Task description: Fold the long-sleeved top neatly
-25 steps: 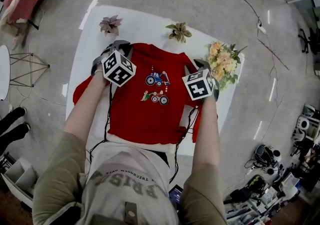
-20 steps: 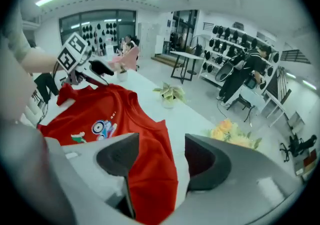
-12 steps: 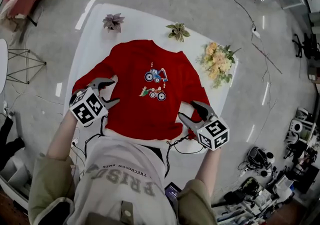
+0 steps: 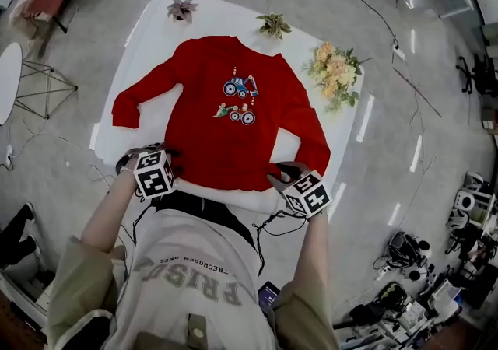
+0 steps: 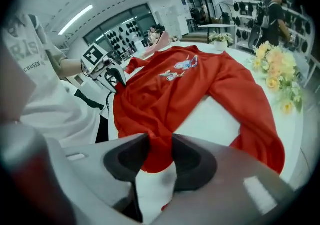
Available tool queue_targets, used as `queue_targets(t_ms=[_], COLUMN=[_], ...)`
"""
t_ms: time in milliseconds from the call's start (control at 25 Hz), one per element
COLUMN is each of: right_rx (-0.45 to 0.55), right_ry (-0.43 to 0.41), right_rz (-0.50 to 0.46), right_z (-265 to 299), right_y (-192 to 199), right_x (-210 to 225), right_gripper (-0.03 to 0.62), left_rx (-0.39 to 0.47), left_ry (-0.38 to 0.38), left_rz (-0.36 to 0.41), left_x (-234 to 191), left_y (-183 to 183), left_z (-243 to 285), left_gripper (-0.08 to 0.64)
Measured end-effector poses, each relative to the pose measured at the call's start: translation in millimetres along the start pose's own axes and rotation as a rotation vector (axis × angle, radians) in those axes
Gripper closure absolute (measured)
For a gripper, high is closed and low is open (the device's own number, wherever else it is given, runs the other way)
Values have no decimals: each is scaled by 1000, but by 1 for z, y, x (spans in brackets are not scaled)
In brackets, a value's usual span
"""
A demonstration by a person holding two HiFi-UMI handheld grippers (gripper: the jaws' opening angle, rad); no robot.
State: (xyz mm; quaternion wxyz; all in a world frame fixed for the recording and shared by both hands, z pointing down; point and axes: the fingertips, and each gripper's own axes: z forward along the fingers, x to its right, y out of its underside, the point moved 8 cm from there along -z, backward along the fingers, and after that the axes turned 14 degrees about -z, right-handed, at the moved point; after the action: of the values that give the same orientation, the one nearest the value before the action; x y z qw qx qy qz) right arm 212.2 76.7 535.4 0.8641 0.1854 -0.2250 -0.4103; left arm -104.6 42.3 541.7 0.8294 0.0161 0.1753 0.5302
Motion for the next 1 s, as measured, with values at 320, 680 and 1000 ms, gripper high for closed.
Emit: queue_targets(t_ms=[320, 680, 1000], right_rx=[192, 81, 134], right_ry=[171, 243, 155], right_rz=[-276, -413, -128], right_z=[-48, -12, -24], right_y=[2, 55, 53], right_x=[-72, -135, -141], right_gripper=[517, 515, 296], left_rx=[294, 222, 208], left_ry=[-279, -413, -152], left_rz=[37, -148, -366], left_x=[55, 92, 102], left_y=[25, 91, 97], left_z=[-39, 5, -13], left_gripper=[528, 523, 208])
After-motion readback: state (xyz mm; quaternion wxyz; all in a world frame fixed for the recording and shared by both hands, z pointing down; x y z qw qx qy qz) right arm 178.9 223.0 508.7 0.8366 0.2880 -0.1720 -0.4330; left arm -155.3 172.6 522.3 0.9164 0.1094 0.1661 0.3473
